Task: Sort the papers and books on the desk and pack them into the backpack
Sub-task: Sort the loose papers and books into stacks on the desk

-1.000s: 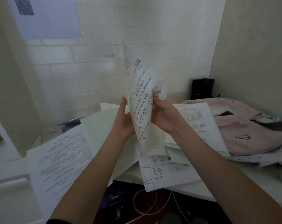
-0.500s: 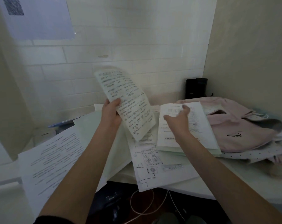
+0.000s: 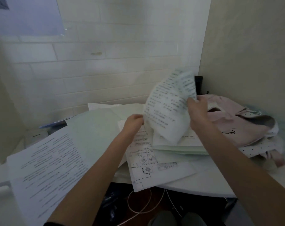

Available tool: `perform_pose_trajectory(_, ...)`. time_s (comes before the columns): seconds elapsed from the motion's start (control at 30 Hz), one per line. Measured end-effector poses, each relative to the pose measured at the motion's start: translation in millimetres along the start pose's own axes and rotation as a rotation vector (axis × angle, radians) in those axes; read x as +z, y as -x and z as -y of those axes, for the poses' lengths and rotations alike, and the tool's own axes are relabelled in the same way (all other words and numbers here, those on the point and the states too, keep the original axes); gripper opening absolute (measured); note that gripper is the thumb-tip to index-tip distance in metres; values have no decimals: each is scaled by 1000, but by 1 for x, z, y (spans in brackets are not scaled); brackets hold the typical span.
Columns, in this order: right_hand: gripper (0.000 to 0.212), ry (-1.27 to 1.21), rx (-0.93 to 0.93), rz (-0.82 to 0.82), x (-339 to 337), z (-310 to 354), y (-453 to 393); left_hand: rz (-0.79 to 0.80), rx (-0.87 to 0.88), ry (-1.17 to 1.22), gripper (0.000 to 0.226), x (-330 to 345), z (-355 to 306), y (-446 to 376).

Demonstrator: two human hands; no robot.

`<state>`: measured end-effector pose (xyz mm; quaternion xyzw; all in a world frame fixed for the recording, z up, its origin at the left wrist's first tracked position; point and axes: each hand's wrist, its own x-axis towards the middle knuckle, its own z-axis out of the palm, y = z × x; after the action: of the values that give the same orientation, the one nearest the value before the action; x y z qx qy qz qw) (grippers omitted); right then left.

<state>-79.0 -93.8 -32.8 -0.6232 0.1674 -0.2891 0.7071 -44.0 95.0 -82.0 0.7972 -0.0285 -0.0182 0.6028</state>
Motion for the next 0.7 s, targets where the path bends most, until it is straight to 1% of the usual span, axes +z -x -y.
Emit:
perform_pose_trajectory(0.03,36,9,-19,-82,-7,3,-4,7,-48,-44,46,3,8,-3)
perform_pose_trajectory(0.1,36,125,-154,-225,-19,9,-10,23,-107,-13,56,9,19,-10)
perform_pose_trajectory(0.17,41,277,-357,-265,-28,17,-9,28,-139,97,58,16,23,-18)
perform_pose_trajectory(0.23,52,387,-496,-226,-30,25,-9,53,-176,220,58,24,22,-25)
perform_pose_trajectory(0.3,63,520,-570,-124,-27,29,-14,58,-187,276,59,30,21,-27)
perform_pose_trajectory(0.33,65,608,-594,-64,-25,28,-15,56,-183,298,58,32,21,-28)
perform_pose_trajectory(0.4,60,809,-643,6,-22,23,-12,62,-178,344,57,36,22,-29)
perform_pose_trajectory(0.47,53,969,-678,10,-22,18,-7,83,-201,387,46,40,23,-29)
perform_pose_trajectory(0.5,52,1021,-670,3,-22,19,-3,101,-198,335,32,43,24,-28)
perform_pose_trajectory(0.53,54,1065,-644,1,-21,20,-1,117,-175,233,16,46,25,-28)
perform_pose_trajectory(0.57,59,1109,-611,3,-20,23,2,126,-137,116,11,49,25,-28)
perform_pose_trajectory(0.63,73,1216,-565,-11,-16,31,3,134,-49,-73,20,55,24,-28)
perform_pose_trajectory(0.7,81,1343,-625,-59,-8,36,4,184,-19,-123,33,58,18,-24)
